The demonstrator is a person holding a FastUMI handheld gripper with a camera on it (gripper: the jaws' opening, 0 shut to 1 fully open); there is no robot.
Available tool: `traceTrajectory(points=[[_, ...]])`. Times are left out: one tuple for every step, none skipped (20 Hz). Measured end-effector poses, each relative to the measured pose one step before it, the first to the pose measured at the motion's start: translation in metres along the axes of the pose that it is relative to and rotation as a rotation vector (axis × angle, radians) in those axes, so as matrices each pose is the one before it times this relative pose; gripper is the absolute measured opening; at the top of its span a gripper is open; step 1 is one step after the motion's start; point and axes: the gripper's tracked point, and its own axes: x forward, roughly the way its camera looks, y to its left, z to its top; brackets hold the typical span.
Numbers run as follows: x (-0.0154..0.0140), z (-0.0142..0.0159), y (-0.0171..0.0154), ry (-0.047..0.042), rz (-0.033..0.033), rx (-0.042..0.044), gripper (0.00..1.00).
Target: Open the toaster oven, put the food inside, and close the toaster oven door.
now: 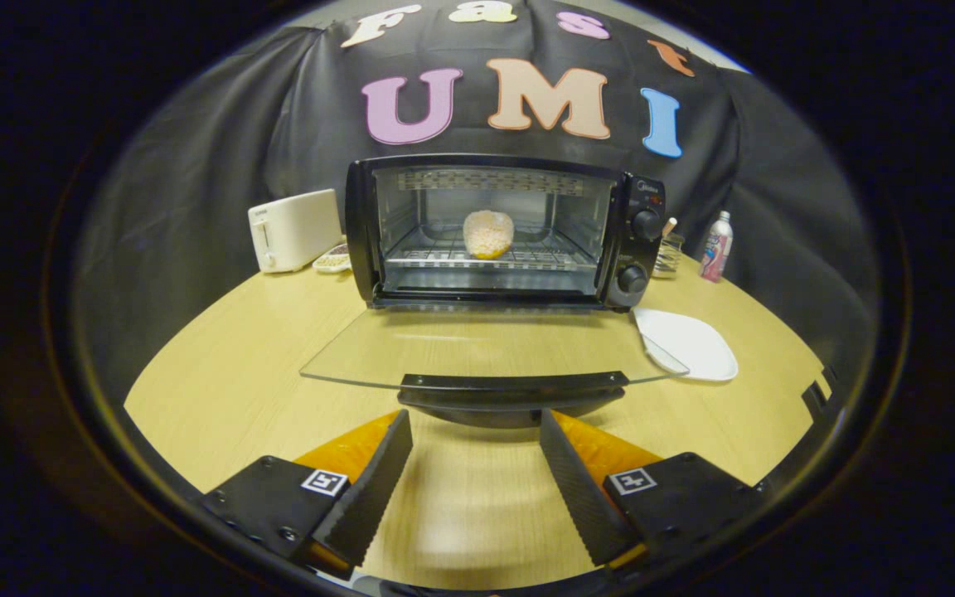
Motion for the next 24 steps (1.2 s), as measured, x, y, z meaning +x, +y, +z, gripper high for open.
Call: traceTrajectory(points=[[-0.00138,0.00252,-0.00073,-0.00881,-0.00064,-0.00458,0.98],[-0.00134,0.00346,0.00002,-0.01061,-0.00061,-0.00501,0.98],[-0.00107,0.00423,0.00012,-0.0106,-0.00166,-0.00652,0.98],[-0.00093,0.00547,-0.00047,-0.01296,-0.00393,-0.00525,0.98],[-0.00038,0.00445,-0.00047,-0.01487,-0.00432,-0.00838,0.98],[-0.00049,0.00584,-0.0007,-0.01427,-0.00555,-0.01019,0.98],[-0.00006,0.00515,-0.00031,-0.01166,-0.0078,-0.00775,0.98],[0.00082,0.00545,-0.00064,-0.00939,-0.00679,-0.00804,0.98],[0.00062,0.00451,-0.0002,-0.00763,-0.00668,-0.00974,0.98],[0.00038,0.00138,-0.00008,-0.00074,-0.00514,-0.01373,0.98],[-0.0009,0.00206,-0.00018,-0.00207,-0.00467,-0.0148,0.98],[0.00012,0.00246,0.0002,-0.0015,-0.00367,-0.00914,0.98],[-0.0005,0.00132,-0.00048,-0.00183,-0.00251,-0.00406,0.98],[-0.00087,0.00383,-0.00048,-0.00548,-0.0009,0.00069,0.98],[0.00046,0.00509,-0.00113,-0.00962,-0.00005,0.0037,0.98],[0.00076,0.00517,-0.00115,-0.01194,0.00048,0.00844,0.98],[0.0006,0.00581,-0.00039,-0.01162,0.00088,0.00699,0.98],[0.00192,0.00676,-0.00084,-0.013,-0.00002,0.00729,0.98],[0.00121,0.00494,-0.00135,-0.00949,-0.00199,0.00468,0.98],[0.0019,0.00567,-0.00061,-0.00944,-0.00065,0.00112,0.98],[0.00301,0.00492,0.00006,-0.00397,0.00307,0.00417,0.98],[0.00436,0.00385,0.00126,-0.00418,0.00875,0.00632,0.98],[0.00617,0.00202,0.00375,0.00158,0.01987,0.0132,0.98],[0.00616,0.00205,0.0037,0.00078,0.01633,0.0149,0.98]])
